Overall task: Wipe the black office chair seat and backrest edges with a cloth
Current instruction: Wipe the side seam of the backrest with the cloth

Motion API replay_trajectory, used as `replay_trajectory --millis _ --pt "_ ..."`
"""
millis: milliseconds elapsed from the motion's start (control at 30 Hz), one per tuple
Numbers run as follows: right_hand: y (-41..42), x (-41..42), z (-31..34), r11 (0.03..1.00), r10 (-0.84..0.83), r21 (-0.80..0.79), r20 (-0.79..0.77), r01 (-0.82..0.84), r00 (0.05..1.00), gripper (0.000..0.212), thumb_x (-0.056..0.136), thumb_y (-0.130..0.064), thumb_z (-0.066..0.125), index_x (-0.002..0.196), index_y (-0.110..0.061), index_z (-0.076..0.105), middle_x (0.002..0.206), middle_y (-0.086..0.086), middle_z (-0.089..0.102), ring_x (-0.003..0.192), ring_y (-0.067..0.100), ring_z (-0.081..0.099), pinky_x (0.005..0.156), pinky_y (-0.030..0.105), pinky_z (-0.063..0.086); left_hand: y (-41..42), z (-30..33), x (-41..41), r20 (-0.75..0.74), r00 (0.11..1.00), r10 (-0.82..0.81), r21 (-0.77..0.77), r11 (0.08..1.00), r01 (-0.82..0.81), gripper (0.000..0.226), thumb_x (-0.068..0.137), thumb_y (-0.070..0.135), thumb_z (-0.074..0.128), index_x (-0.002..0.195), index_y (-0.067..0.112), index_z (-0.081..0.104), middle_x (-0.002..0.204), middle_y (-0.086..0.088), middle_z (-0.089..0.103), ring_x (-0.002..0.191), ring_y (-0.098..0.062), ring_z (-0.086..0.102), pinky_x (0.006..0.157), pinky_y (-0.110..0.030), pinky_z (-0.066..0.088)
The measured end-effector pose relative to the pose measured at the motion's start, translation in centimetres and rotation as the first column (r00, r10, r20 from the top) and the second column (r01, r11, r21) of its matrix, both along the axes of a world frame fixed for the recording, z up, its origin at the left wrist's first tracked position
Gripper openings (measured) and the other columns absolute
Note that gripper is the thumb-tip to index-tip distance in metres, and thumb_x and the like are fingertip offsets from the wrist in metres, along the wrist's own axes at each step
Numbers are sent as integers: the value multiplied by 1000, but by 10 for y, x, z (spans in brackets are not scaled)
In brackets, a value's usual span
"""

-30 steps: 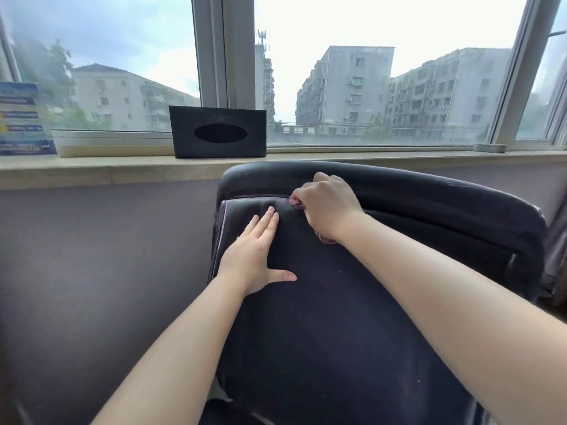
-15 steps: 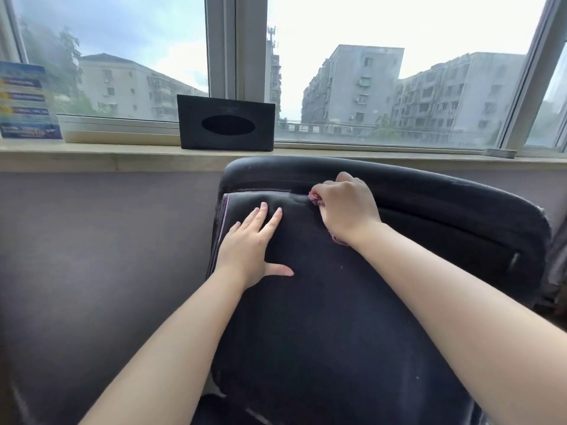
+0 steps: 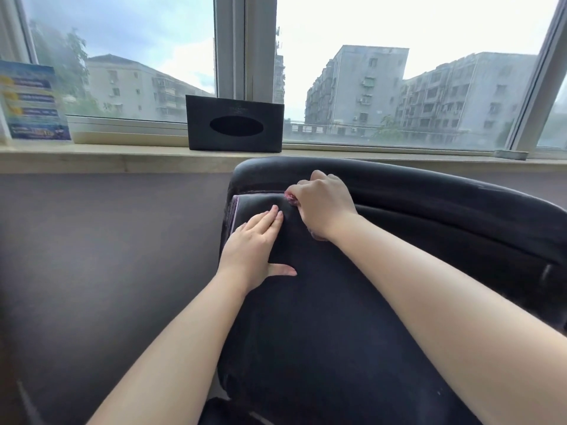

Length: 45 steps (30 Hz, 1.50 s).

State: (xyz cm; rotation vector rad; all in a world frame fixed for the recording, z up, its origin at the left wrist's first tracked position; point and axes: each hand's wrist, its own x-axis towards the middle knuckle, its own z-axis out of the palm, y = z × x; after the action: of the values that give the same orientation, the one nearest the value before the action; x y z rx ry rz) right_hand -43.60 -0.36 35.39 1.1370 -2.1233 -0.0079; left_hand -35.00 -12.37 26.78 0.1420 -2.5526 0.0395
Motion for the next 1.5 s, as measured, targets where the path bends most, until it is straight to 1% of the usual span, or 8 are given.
replay_trajectory --millis 267,367,700,867,967,1267,1400,1500 --pt "60 2 -1 997 -72 -23 39 73 997 33 92 -18 44 121 -28 59 113 -11 64 102 20 47 79 29 33 8 10 7 122 978 169 -178 973 -146 109 76 76 47 152 18 -5 160 6 -9 148 -17 -1 120 -44 4" --pt "43 0 -3 998 -59 -35 39 60 997 32 92 -15 44 116 -25 62 109 -8 65 101 20 46 77 27 30 3 6 7 118 980 160 -113 983 -147 108 76 76 48 153 22 -4 160 10 -10 148 -18 -2 118 -50 0" --pt "-41 -7 -8 997 73 -26 -15 -74 997 25 94 -19 43 107 -23 64 105 -6 66 103 19 48 78 26 30 -29 -7 -3 -21 995 -103 25 994 103 112 69 64 68 151 14 10 149 13 -5 146 -15 6 118 -31 3" --pt "-67 -1 -2 995 94 45 -14 -93 996 25 94 -19 43 106 -25 64 106 -5 66 106 18 48 76 26 27 -30 -8 -3 -66 990 -123 51 991 127 113 66 61 72 150 11 16 153 5 5 138 -4 -1 115 -21 -1" --pt "-53 -2 3 989 110 101 -35 -106 993 24 93 -22 46 110 -30 62 109 -9 66 107 17 48 76 26 28 -27 -3 1 -22 991 -128 43 991 129 112 69 60 71 151 12 11 148 9 -4 136 -3 -5 113 -18 -5" --pt "14 -5 5 999 19 41 33 -20 999 29 94 -19 43 112 -33 62 108 -11 65 103 19 47 84 29 33 -22 3 19 87 995 52 -215 976 -32 100 83 68 47 152 12 1 160 -1 -6 148 -15 -1 117 -28 -1" --pt "4 -7 2 999 17 41 45 -19 999 28 93 -15 45 110 -29 62 105 -10 65 101 19 46 79 27 29 -22 1 19 76 991 110 -274 958 -86 102 82 69 44 152 6 5 160 -6 -1 148 -21 9 118 -32 5" --pt "-11 -12 -1 999 30 12 46 -30 999 28 91 -12 46 107 -27 64 102 -9 65 99 19 45 77 26 27 -29 -3 15 77 991 111 -217 972 -92 105 72 73 47 140 -7 38 148 -23 35 134 -30 43 111 -40 31"
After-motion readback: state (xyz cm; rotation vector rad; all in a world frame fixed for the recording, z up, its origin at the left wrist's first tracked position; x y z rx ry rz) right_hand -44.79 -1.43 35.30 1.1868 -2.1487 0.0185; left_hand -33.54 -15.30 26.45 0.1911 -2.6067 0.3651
